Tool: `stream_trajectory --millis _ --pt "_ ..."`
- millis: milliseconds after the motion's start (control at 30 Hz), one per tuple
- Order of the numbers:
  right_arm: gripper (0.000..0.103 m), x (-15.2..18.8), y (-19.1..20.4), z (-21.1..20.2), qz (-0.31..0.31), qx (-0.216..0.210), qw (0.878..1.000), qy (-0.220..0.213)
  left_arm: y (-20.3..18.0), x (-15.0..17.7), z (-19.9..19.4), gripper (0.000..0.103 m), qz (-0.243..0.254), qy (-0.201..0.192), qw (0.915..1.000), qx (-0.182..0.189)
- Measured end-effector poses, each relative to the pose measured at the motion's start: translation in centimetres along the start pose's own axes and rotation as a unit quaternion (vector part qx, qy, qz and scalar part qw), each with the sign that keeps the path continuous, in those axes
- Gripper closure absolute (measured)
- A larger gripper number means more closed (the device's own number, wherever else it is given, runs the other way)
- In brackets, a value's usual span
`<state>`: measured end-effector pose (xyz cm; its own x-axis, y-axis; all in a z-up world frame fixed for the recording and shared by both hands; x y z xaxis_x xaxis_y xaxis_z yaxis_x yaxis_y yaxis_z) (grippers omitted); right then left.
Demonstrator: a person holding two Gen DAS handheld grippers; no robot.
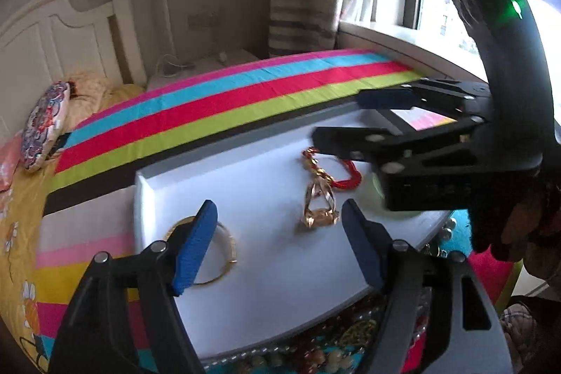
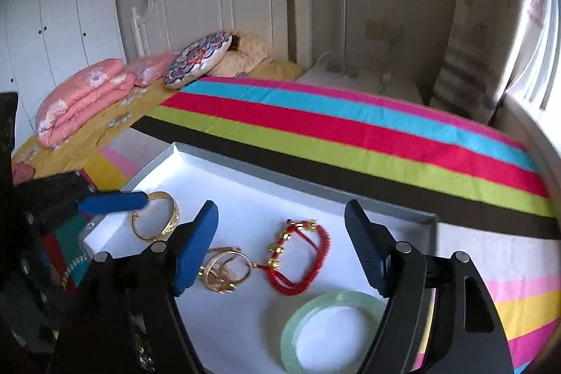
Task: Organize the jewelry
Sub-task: 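Carry both pieces over the tray and open both tools to drop them, then move the right tool down to the dark red bead bracelet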
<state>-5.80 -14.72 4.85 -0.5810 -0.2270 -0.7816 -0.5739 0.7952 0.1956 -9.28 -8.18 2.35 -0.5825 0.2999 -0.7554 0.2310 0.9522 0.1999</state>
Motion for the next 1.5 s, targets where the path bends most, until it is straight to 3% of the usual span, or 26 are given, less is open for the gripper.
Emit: stream_trajectory --millis 133,233,433,567,667,900,1033,1200,1267,1367,1500 --pt "0.031 0.3 -0.1 -1.6 -0.003 0.007 1.000 -0.008 1.7 0.5 -1.6 0.009 -0.013 -0.020 0.9991 -0.035" --pt "0.031 1.2 -0.2 -3.1 0.006 0.003 1.000 -0.019 3.4 1.9 -3.2 0.003 -0.037 -0.038 0.9967 -0.062" --pt "0.031 4.5 0.5 -5.8 0.006 0.010 0.999 -0.030 8.1 6.2 -5.3 0.003 -0.113 -0.046 0.9886 -0.088" --pt "0.031 6.5 1.2 -7.5 0.013 0.001 0.999 -0.035 12.7 8.3 -5.8 0.003 -0.218 -0.033 0.9734 -0.063" --pt "0.031 7.0 2.1 -7.8 0.000 -0.001 0.999 -0.036 14.2 8.9 -4.9 0.003 -0.249 -0.006 0.9668 -0.059" --pt "0.031 8.1 4.4 -6.9 -0.032 -0.019 0.999 -0.029 14.3 9.3 -3.9 0.003 -0.252 0.030 0.9657 -0.056" --pt "0.031 8.4 6.3 -6.2 -0.060 -0.058 0.996 -0.018 14.0 9.2 -3.3 0.003 -0.246 0.038 0.9666 -0.059" --pt "0.042 9.2 10.2 -4.9 -0.117 -0.115 0.986 0.023 13.8 9.0 -3.3 0.003 -0.241 0.039 0.9677 -0.061" --pt "0.054 9.5 11.7 -4.2 -0.135 -0.133 0.981 0.043 13.8 9.0 -3.3 0.003 -0.242 0.038 0.9675 -0.061" --pt "0.067 9.7 12.7 -3.0 -0.138 -0.156 0.976 0.068 13.8 9.0 -3.2 0.003 -0.242 0.038 0.9676 -0.060" --pt "0.076 10.0 13.1 -2.0 -0.142 -0.174 0.970 0.097 13.7 9.0 -3.4 0.003 -0.241 0.037 0.9680 -0.057"
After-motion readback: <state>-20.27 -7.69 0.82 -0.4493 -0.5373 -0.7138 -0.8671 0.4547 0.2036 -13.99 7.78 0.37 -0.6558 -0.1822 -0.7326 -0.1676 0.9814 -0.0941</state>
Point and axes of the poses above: each gripper's, at about its wrist camera, not at the fingertips, and z roughly the way its jaws point, y to its left, x to its underside, the point moved 3 cm from there along z, roughly the way its jaws point, and after that the axes turned 15 degrees about -x, right-handed, at the moved point
